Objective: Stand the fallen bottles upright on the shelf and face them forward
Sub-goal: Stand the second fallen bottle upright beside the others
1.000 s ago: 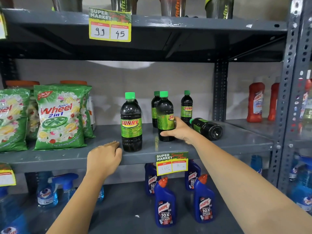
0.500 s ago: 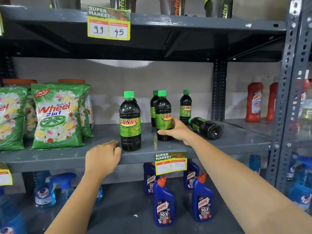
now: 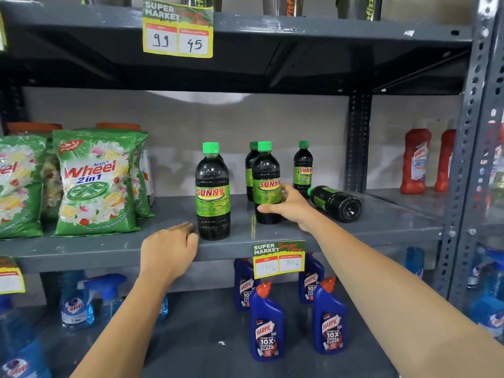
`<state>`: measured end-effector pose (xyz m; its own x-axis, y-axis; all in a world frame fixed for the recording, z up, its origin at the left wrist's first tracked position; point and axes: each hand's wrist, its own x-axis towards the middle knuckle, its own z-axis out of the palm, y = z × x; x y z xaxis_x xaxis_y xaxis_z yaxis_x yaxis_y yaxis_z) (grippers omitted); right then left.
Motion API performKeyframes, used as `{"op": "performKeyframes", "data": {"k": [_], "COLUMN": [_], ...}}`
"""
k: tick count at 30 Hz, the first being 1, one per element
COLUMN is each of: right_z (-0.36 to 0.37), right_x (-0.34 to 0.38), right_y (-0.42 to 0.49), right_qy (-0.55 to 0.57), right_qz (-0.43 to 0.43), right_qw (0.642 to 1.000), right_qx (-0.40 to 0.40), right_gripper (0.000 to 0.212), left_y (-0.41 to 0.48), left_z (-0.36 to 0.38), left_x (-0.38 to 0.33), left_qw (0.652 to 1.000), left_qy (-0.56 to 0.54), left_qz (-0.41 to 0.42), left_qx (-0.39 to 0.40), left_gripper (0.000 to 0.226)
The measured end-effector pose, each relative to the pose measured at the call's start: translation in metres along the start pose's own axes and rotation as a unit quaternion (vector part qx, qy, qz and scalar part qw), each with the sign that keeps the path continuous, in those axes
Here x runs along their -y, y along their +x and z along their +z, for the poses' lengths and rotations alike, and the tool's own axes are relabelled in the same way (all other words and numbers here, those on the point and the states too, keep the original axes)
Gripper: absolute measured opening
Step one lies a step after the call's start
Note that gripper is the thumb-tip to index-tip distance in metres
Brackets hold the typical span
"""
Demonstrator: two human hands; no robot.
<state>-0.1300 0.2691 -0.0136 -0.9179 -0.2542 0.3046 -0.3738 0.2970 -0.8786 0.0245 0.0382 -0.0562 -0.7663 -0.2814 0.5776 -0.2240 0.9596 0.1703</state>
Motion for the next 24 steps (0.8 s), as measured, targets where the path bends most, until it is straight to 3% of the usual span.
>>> {"op": "performKeyframes", "data": {"k": [7, 11, 16, 20, 24], "right_z": [0.012, 0.012, 0.008, 0.012, 0.007], "right_x": [0.003, 0.004, 0.004, 0.003, 0.007], "right_y": [-0.01, -0.011, -0.01, -0.008, -0.014], "right_qy": [-0.012, -0.035, -0.052, -0.081, -0.078], "right_qz": [-0.019, -0.019, -0.008, -0.019, -0.013], "right_qw": [0.998, 0.997, 0.998, 0.996, 0.997], "right_qx": [-0.066, -0.066, -0.023, -0.027, -0.013], "right_gripper": [0.081, 0.082, 0.099, 0.074, 0.064], "left_y": [0.002, 0.003, 0.003, 0.003, 0.004], "left_z": [0.003, 0.006, 0.006, 0.006, 0.007], "left_x": [0.003, 0.005, 0.005, 0.006, 0.007], "left_qw": [1.0, 1.0, 1.0, 1.0, 1.0], "left_qy": [0.005, 0.007, 0.01, 0.01, 0.007], "left_qz": [0.007, 0.015, 0.018, 0.018, 0.021], "left_qx": [-0.006, -0.016, -0.018, -0.02, -0.018], "left_gripper": [0.043, 0.045, 0.043, 0.041, 0.04]}}
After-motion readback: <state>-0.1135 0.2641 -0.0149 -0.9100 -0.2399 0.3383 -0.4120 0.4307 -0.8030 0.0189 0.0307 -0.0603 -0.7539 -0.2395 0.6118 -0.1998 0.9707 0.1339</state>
